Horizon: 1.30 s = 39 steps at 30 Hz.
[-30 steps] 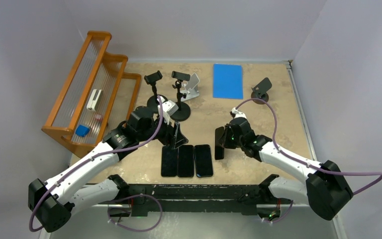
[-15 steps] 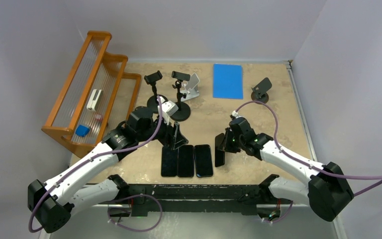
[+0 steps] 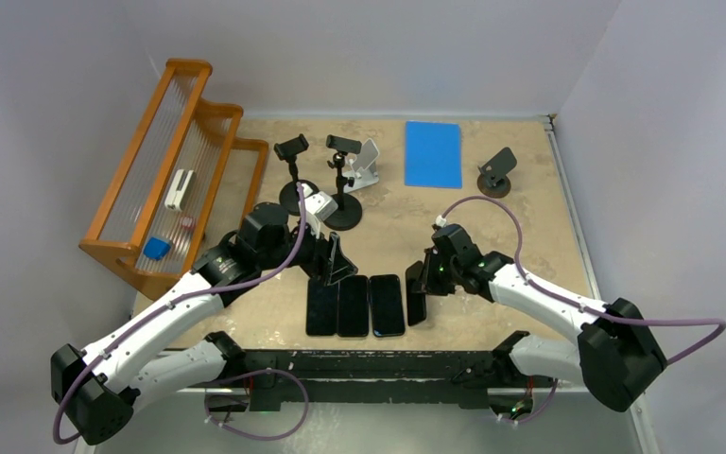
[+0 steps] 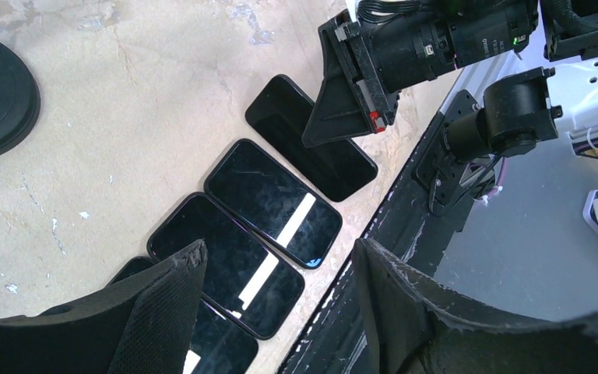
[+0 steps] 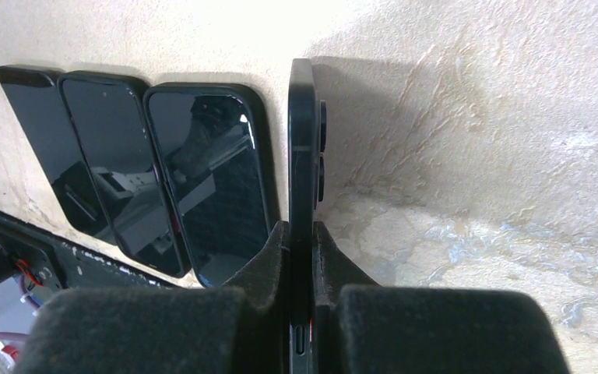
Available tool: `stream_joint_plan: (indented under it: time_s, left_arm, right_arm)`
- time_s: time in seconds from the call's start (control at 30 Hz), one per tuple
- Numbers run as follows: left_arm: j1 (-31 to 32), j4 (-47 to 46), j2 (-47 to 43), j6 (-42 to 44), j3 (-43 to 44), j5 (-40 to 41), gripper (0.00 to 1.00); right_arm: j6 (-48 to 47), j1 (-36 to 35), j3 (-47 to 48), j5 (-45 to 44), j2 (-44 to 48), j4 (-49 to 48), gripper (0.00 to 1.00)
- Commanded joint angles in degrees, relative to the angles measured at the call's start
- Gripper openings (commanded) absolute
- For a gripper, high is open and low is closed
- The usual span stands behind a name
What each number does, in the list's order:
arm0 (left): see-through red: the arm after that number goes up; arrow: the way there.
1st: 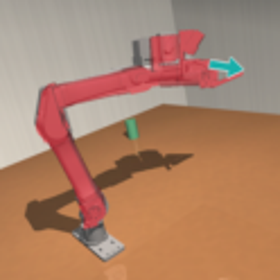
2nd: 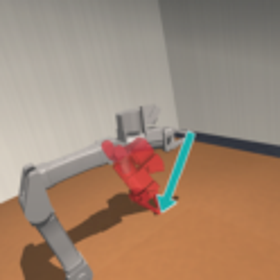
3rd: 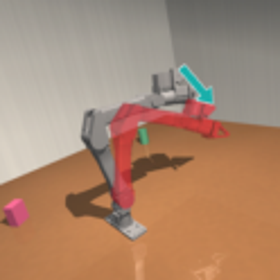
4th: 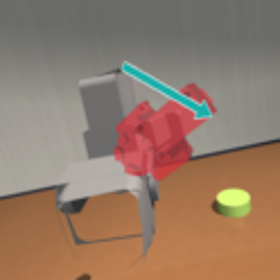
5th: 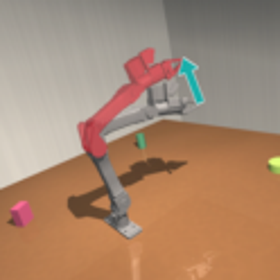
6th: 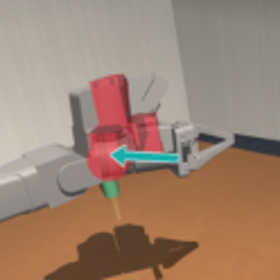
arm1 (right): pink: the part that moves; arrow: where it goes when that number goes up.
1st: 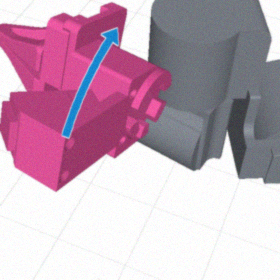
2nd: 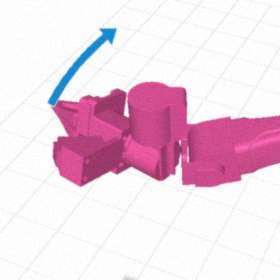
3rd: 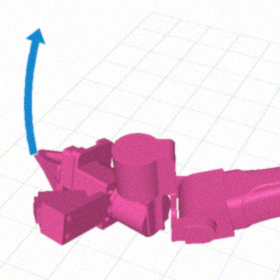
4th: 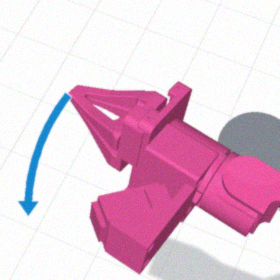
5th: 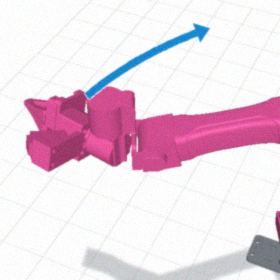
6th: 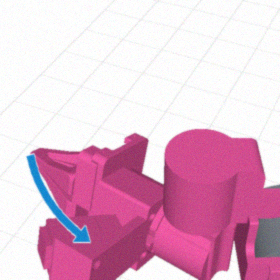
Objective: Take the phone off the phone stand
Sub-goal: Place the phone at the center of the board.
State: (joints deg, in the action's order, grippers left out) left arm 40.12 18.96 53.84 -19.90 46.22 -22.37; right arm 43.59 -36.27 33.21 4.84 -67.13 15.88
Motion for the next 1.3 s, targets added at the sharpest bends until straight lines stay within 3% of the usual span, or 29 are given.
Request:
stream_joint_plan:
  time_s: [0.0,0.23,0.43,0.97,1.27]
  left_arm:
    - [-0.4,-1.2,-1.3,0.3,0.1,-1.1,0.67]
    - [-0.4,-1.2,-1.1,0.3,0.0,-1.0,0.66]
    - [-0.4,-1.2,-0.8,0.3,0.1,-1.3,0.66]
    - [-0.3,-1.0,-0.9,0.2,0.0,-1.4,0.66]
    - [-0.4,-0.9,-1.0,0.1,0.0,-1.5,0.66]
  right_arm:
    - [0.0,-0.4,-0.5,2.0,0.3,-3.3,0.0]
    - [0.5,-0.4,-1.5,0.8,0.3,-3.8,0.03]
    - [0.8,-0.4,-1.9,-0.2,0.3,-3.1,0.18]
    - [1.9,-0.3,-1.4,-2.9,-0.6,-1.8,0.44]
    - [2.4,-0.4,-1.3,-4.0,-0.9,-1.8,0.47]
